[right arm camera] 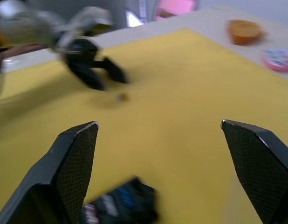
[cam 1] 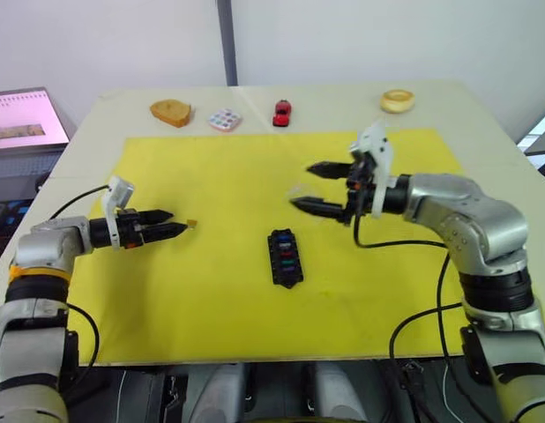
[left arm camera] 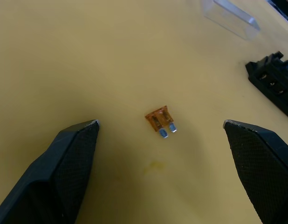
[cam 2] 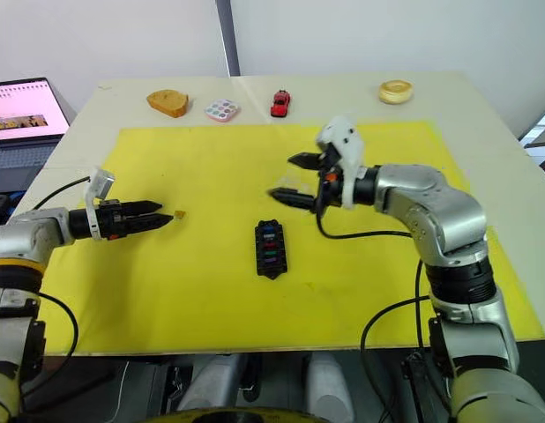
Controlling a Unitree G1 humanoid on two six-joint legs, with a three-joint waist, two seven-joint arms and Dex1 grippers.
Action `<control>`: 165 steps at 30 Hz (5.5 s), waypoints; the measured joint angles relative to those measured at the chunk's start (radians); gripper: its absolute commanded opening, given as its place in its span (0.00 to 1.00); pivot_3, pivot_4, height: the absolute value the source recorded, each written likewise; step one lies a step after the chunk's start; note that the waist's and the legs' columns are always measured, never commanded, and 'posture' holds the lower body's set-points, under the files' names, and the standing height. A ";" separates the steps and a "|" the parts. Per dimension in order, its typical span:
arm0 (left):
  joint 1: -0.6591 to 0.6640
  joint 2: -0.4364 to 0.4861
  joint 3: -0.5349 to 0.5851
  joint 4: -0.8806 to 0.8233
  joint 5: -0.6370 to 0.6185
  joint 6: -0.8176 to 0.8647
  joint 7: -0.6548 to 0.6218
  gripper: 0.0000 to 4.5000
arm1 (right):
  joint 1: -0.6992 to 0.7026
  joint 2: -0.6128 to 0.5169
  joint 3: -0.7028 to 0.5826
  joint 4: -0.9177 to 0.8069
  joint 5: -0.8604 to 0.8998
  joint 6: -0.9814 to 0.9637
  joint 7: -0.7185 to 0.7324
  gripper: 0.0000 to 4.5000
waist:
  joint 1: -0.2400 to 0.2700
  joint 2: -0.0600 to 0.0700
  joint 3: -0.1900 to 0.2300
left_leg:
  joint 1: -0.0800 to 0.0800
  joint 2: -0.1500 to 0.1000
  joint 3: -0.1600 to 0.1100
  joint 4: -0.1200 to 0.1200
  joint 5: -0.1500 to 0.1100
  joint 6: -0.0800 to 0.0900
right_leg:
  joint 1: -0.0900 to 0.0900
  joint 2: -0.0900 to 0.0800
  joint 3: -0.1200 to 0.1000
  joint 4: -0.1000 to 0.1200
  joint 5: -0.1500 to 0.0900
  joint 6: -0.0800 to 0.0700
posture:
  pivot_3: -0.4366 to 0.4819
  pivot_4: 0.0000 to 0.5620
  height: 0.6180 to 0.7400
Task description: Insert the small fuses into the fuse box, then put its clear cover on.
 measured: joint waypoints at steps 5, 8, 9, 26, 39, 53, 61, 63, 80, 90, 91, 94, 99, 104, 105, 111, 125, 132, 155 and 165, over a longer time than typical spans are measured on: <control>0.001 -0.011 -0.034 -0.020 0.015 0.043 -0.069 1.00 | 0.069 0.000 -0.001 -0.073 0.033 0.051 -0.043 0.99 | 0.000 -0.001 -0.001 | 0.000 0.000 0.000 0.003 -0.001 0.002 | 0.002 0.000 0.000 0.000 0.000 0.000 | 0.48 0.27 1.00; 0.007 -0.028 -0.046 -0.049 0.023 0.064 -0.074 1.00 | 0.081 -0.005 -0.007 -0.081 0.041 0.071 -0.072 0.99 | 0.000 -0.001 -0.001 | 0.000 0.000 0.000 0.003 -0.001 0.002 | 0.002 0.000 0.000 0.000 0.000 0.000 | 0.48 0.27 1.00; 0.008 -0.037 -0.047 -0.052 0.026 0.065 -0.073 1.00 | 0.081 -0.003 -0.016 -0.091 0.049 0.077 -0.085 0.99 | 0.001 -0.001 -0.001 | 0.000 0.000 0.000 0.003 -0.001 0.002 | 0.002 0.000 0.000 0.000 0.000 0.000 | 0.48 0.27 1.00; -0.094 -0.152 0.064 0.209 -0.001 0.152 -0.043 0.71 | 0.099 -0.016 -0.020 -0.101 0.055 0.073 -0.165 1.00 | 0.024 0.001 -0.002 | 0.002 -0.002 -0.002 0.012 -0.004 0.006 | 0.005 -0.001 0.000 0.000 0.000 0.000 | 0.48 0.27 1.00; -0.096 -0.209 0.136 0.321 -0.010 0.157 0.004 0.01 | 0.099 -0.058 -0.029 -0.108 0.046 0.092 -0.211 1.00 | 0.022 0.011 -0.009 | 0.004 -0.003 -0.002 0.011 -0.005 0.007 | 0.007 -0.002 0.000 -0.001 0.000 0.001 | 0.48 0.27 1.00; 0.058 -0.224 0.346 -0.375 -0.362 0.568 0.138 0.01 | -0.217 0.063 -0.295 0.131 0.467 0.493 -0.310 1.00 | 0.012 0.002 -0.003 | -0.001 -0.001 -0.003 0.010 -0.004 0.006 | 0.006 -0.001 0.000 -0.002 0.000 0.001 | 0.48 0.27 1.00; 0.041 -0.362 0.479 -0.827 -0.747 0.711 0.485 0.00 | -0.337 0.133 -0.296 0.300 0.553 0.574 -0.325 0.94 | -0.005 0.002 -0.003 | 0.000 -0.001 -0.002 0.009 -0.004 0.006 | 0.006 0.000 0.000 -0.001 0.000 0.001 | 0.48 0.27 1.00; 0.040 -0.366 0.470 -0.856 -0.778 0.709 0.527 0.00 | -0.365 0.151 -0.299 0.317 0.563 0.574 -0.334 0.81 | -0.009 0.002 -0.003 | 0.000 -0.001 -0.002 0.008 -0.003 0.005 | 0.005 0.000 0.000 0.000 0.000 0.001 | 0.48 0.27 1.00; 0.075 -0.314 0.360 -0.877 -0.832 0.585 0.587 0.00 | -0.385 0.233 -0.318 0.364 0.630 0.572 -0.432 0.40 | -0.005 0.002 -0.003 | 0.000 -0.001 -0.002 0.008 -0.003 0.005 | 0.006 0.000 0.000 -0.001 0.000 0.001 | 0.48 0.27 1.00; 0.074 -0.286 0.318 -0.860 -0.831 0.534 0.574 0.00 | -0.385 0.242 -0.321 0.364 0.659 0.568 -0.466 0.40 | -0.004 0.002 -0.003 | 0.000 -0.001 -0.002 0.008 -0.003 0.005 | 0.006 0.000 0.000 -0.001 0.000 0.001 | 0.48 0.27 1.00; 0.074 -0.286 0.315 -0.859 -0.831 0.532 0.573 0.00 | -0.385 0.242 -0.319 0.364 0.659 0.568 -0.466 0.40 | -0.004 0.002 -0.003 | 0.000 -0.001 -0.002 0.008 -0.003 0.005 | 0.006 0.000 0.000 -0.001 0.000 0.001 | 0.48 0.27 1.00; 0.075 -0.285 0.304 -0.858 -0.832 0.517 0.573 0.00 | -0.385 0.242 -0.312 0.364 0.659 0.560 -0.466 0.40 | -0.005 0.002 -0.003 | 0.000 -0.001 -0.002 0.008 -0.003 0.005 | 0.006 0.000 0.000 -0.001 0.000 0.001 | 0.48 0.27 1.00; 0.075 -0.284 0.300 -0.858 -0.831 0.505 0.573 0.00 | -0.384 0.243 -0.303 0.364 0.659 0.543 -0.466 0.20 | -0.005 0.002 -0.003 | 0.000 -0.001 -0.002 0.008 -0.003 0.005 | 0.006 0.000 0.000 -0.001 0.000 0.001 | 0.48 0.27 1.00; 0.075 -0.278 0.298 -0.859 -0.834 0.494 0.569 0.00 | -0.372 0.243 -0.299 0.363 0.658 0.531 -0.473 0.01 | -0.005 0.002 -0.002 | 0.000 -0.001 -0.002 0.008 -0.003 0.005 | 0.005 0.000 0.000 -0.002 0.000 0.001 | 0.48 0.27 1.00; 0.075 -0.278 0.298 -0.859 -0.834 0.494 0.569 0.00 | -0.372 0.243 -0.299 0.363 0.659 0.531 -0.473 0.01 | -0.005 0.002 -0.002 | 0.000 -0.001 -0.002 0.008 -0.003 0.005 | 0.005 0.000 0.000 -0.002 0.000 0.001 | 0.48 0.27 1.00; 0.082 -0.258 0.294 -0.865 -0.835 0.494 0.571 0.07 | -0.370 0.240 -0.287 0.363 0.659 0.529 -0.468 0.00 | -0.006 0.002 -0.002 | 0.000 -0.001 -0.002 0.007 -0.003 0.005 | 0.005 0.000 0.000 -0.002 0.000 0.001 | 0.48 0.27 1.00; 0.345 0.081 0.094 -1.006 -0.363 0.188 0.418 0.91 | -0.169 -0.109 0.132 0.439 -0.028 -0.431 0.444 0.00 | -0.007 0.000 0.002 | 0.001 -0.001 0.000 -0.001 -0.003 0.003 | 0.004 -0.001 0.002 -0.007 0.000 0.001 | 0.48 0.27 1.00; 0.465 0.051 0.026 -1.136 -0.279 0.102 0.412 0.91 | -0.097 -0.019 0.212 0.665 -0.229 -0.733 0.571 0.00 | -0.005 0.001 0.003 | 0.001 0.000 0.000 -0.005 0.000 -0.002 | 0.000 0.000 0.002 -0.005 0.000 0.000 | 0.48 0.27 1.00; 0.375 -0.090 -0.159 -0.962 -0.105 -0.047 0.353 0.91 | -0.115 0.070 0.206 0.796 -0.374 -0.825 0.571 0.00 | -0.002 0.001 0.003 | 0.002 0.000 -0.001 -0.004 0.001 -0.002 | 0.001 0.001 0.001 -0.003 0.000 0.000 | 0.48 0.27 1.00; 0.377 -0.100 -0.161 -0.957 -0.094 -0.049 0.346 0.91 | -0.115 0.068 0.198 0.796 -0.399 -0.807 0.570 0.00 | -0.002 0.001 0.003 | 0.002 0.000 -0.001 -0.003 0.001 -0.002 | 0.001 0.001 0.001 -0.003 0.000 0.000 | 0.48 0.27 1.00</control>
